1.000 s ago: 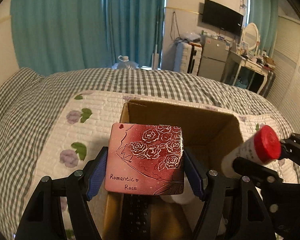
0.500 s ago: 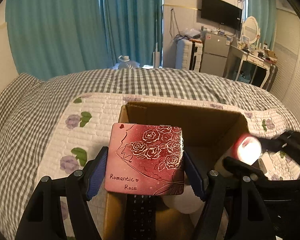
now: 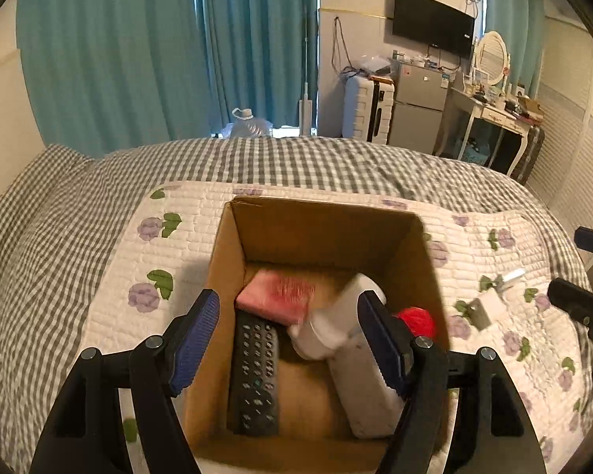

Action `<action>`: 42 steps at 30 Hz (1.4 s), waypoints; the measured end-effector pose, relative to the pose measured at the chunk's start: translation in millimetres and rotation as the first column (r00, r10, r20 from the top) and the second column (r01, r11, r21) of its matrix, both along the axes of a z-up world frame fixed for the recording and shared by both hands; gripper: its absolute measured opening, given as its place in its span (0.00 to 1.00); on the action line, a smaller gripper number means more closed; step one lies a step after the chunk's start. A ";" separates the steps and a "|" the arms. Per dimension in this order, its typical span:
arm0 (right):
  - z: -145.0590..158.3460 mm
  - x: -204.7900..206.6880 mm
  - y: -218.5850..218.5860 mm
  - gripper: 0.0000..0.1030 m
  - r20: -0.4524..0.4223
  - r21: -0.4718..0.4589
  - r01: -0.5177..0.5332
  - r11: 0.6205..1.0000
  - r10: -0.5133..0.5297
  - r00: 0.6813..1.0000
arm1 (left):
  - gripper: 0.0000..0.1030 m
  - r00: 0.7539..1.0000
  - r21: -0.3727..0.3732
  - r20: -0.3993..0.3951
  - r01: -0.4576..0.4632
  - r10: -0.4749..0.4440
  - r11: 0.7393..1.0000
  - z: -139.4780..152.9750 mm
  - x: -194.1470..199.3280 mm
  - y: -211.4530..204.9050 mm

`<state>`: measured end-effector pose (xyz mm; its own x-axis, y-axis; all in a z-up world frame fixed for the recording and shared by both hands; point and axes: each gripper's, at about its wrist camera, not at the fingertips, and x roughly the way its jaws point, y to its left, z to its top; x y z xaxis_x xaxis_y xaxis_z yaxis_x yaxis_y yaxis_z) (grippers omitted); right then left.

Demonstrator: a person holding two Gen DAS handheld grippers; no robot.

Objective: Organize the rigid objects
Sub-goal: 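Grasp the white square charger with the left gripper while the right grasps the white rectangular charger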

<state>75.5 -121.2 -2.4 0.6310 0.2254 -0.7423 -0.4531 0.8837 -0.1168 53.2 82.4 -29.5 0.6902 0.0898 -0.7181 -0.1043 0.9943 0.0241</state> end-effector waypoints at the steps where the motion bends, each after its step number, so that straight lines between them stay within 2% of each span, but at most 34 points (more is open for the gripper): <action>1: 2.5 -3.3 -10.4 0.83 0.002 -0.006 0.011 1.000 -0.011 1.000 | 0.73 1.000 0.003 -0.003 0.004 -0.004 1.000 4.5 -4.6 -7.8; 9: 16.2 -24.0 -89.9 0.83 0.022 0.006 0.086 0.996 -0.087 0.996 | 0.73 0.999 -0.007 -0.008 0.034 -0.034 0.999 24.2 -24.4 -70.9; 17: -0.9 -14.6 -163.5 0.83 0.015 0.060 0.173 0.983 -0.174 0.985 | 0.73 0.997 -0.001 -0.059 0.055 -0.055 0.998 9.5 -13.6 -153.0; 20: -13.3 -2.6 -183.5 0.83 -0.012 0.068 0.190 0.979 -0.190 0.982 | 0.73 0.994 0.003 -0.097 0.052 -0.051 0.999 -8.9 -0.7 -181.0; 26: -46.1 17.5 -206.8 0.83 -0.038 0.028 0.147 0.989 -0.146 0.988 | 0.73 0.987 -0.001 -0.159 0.040 -0.040 0.999 -53.8 24.9 -223.3; 30: -70.7 38.9 -218.6 0.83 -0.072 0.036 0.157 0.987 -0.154 0.985 | 0.73 0.981 -0.017 -0.189 0.037 -0.040 0.999 -84.9 44.4 -247.5; 35: -97.9 71.0 -217.2 0.83 -0.103 0.060 0.162 0.985 -0.155 0.983 | 0.73 0.975 0.009 -0.220 0.043 -0.039 0.999 -119.0 66.2 -267.1; 42: -132.5 93.3 -200.5 0.83 -0.116 0.023 0.109 0.994 -0.105 0.988 | 0.71 0.968 -0.047 -0.250 0.014 -0.026 0.999 -152.1 94.0 -275.2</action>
